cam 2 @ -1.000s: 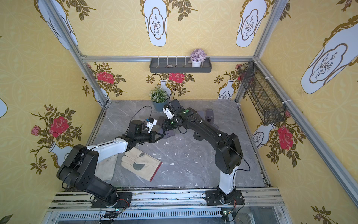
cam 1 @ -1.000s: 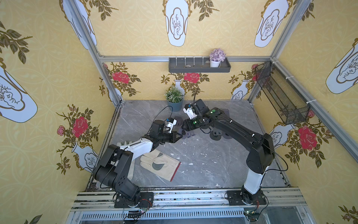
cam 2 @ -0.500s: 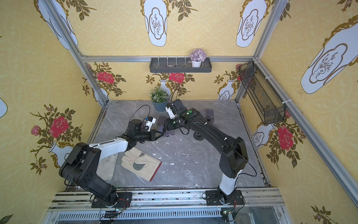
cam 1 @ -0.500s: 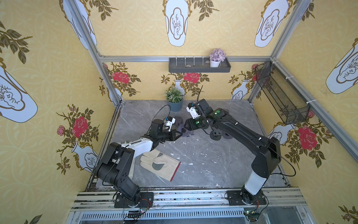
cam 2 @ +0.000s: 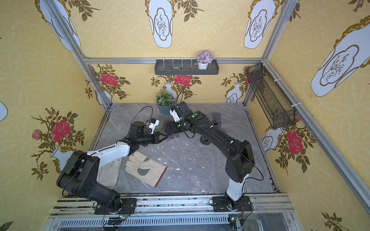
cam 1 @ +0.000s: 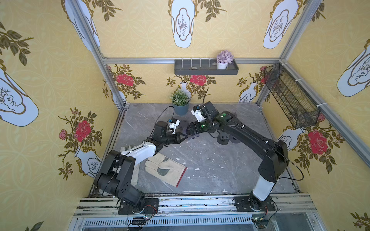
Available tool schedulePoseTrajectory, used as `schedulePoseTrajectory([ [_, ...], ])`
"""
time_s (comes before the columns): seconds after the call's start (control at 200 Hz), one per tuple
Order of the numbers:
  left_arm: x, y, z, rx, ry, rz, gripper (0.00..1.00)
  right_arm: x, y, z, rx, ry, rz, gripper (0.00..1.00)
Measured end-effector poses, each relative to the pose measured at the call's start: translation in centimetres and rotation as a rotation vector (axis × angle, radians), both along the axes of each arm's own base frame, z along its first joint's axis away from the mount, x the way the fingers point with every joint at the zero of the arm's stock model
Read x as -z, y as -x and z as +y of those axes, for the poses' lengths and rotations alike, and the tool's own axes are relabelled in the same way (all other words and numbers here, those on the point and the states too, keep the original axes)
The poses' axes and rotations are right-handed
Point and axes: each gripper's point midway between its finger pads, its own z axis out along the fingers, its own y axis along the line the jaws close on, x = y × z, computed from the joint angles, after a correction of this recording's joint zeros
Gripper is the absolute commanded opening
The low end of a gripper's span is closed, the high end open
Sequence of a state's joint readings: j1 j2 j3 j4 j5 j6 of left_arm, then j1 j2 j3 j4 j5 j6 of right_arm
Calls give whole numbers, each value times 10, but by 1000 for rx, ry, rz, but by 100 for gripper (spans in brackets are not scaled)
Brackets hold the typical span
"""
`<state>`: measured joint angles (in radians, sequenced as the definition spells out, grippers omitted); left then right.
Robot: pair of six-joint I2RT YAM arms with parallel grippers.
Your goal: Open the phone stand
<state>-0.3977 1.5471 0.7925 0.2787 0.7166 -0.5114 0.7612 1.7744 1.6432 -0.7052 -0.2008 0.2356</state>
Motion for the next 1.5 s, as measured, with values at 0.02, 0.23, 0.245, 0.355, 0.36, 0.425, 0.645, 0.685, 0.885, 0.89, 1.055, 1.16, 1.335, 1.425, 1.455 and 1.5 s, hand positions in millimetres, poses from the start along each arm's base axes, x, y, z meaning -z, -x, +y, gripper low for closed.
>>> schedulePoseTrajectory([
  [0.02,-1,0,0,3,2,-2,0,2,1,-1,1,3,4,98],
  [0.23,1,5,0,10,14,7,0,16,4,-3,4,16,39,98],
  [0.245,1,5,0,10,14,7,0,17,4,-2,4,17,40,98],
  [0.355,3,7,1,10,13,11,0,20,4,-2,12,15,54,97],
  [0.36,3,7,1,10,13,11,0,20,4,-1,12,14,55,96],
  [0.425,3,9,1,15,16,13,0,18,3,1,8,3,49,86],
  [0.645,3,10,1,13,18,19,0,15,3,6,-1,-16,41,48],
  [0.685,3,10,1,13,19,19,0,14,3,6,0,-20,41,47],
  [0.885,1,9,1,10,23,14,58,13,0,8,1,-23,33,45],
  [0.89,1,9,1,10,23,14,63,13,0,8,1,-23,32,45],
  [1.055,-11,2,4,-22,16,-29,99,18,-8,0,33,11,27,41],
  [1.16,-18,-1,8,-51,-3,-59,99,22,-14,-10,66,40,29,41],
  [1.335,-14,-2,14,-73,-39,-68,99,37,-21,-29,137,109,55,45],
  [1.425,-13,0,15,-74,-46,-74,99,48,-21,-37,158,159,74,45],
  [1.455,-12,0,16,-75,-49,-72,99,50,-21,-40,165,172,78,46],
  [1.5,-10,1,16,-74,-51,-69,99,53,-20,-42,175,187,85,46],
])
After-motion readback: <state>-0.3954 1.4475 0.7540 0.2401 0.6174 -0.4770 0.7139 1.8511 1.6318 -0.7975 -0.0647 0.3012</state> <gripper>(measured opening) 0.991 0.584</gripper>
